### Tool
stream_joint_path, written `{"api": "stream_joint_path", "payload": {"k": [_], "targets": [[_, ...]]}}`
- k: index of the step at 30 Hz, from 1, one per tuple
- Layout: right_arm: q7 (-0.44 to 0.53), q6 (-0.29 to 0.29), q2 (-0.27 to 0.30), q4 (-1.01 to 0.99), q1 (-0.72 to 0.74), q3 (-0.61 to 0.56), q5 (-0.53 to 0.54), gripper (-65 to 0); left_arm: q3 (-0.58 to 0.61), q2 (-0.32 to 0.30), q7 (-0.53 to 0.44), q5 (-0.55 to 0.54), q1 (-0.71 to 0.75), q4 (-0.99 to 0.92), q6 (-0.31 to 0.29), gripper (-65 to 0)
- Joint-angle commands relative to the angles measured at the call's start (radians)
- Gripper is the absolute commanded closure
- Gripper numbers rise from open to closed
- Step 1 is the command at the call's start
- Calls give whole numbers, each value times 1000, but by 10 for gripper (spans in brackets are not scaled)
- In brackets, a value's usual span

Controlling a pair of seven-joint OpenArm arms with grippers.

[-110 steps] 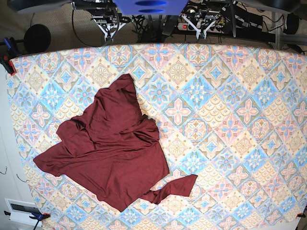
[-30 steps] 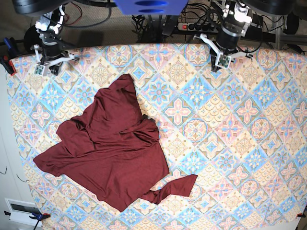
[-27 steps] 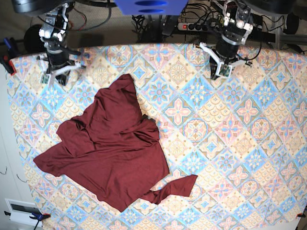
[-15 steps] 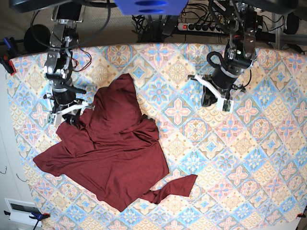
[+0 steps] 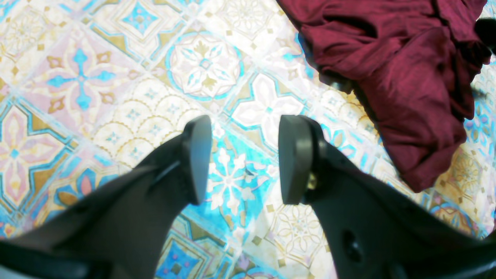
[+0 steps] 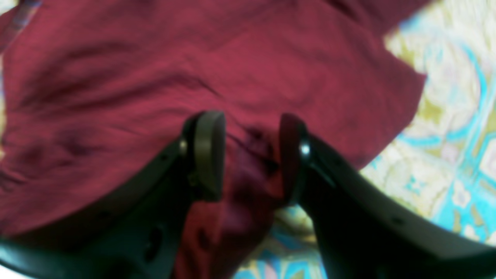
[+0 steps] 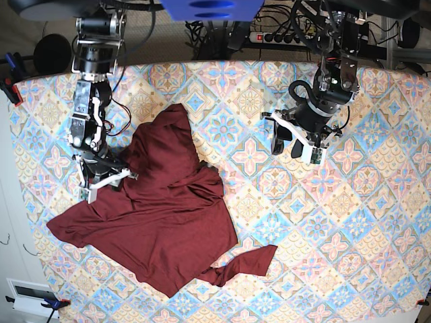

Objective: Layout the t-shirt on the table in an organized manner, then fold the t-shirt properly
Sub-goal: 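Lower the right gripper onto the maroon shirt edge and grasp it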

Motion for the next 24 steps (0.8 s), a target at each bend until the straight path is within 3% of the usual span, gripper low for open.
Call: {"api": "stream_joint_path", "payload": {"k": [1,4,13,17,24], "targets": [[23,4,7,3,35,2,6,-228,-6,-5,-23,-4,-5,17,0,-276],[23,-1,18,-20,44,2,-25,-229,-7,-5,-23,-4,-5,17,0,-276],[-10,-2,16,-27,44,9,-335,-232,-3,-3,-23,-4,-8,11,0,-276],[-11,-2,16,-60,44,6,-338,-268,-1,18,-23,-4,-11,11,0,-276],[-10,-1,16,-106,44,0,-338,-272,-1,23,-21,-2,-9,9,0,-277]]}}
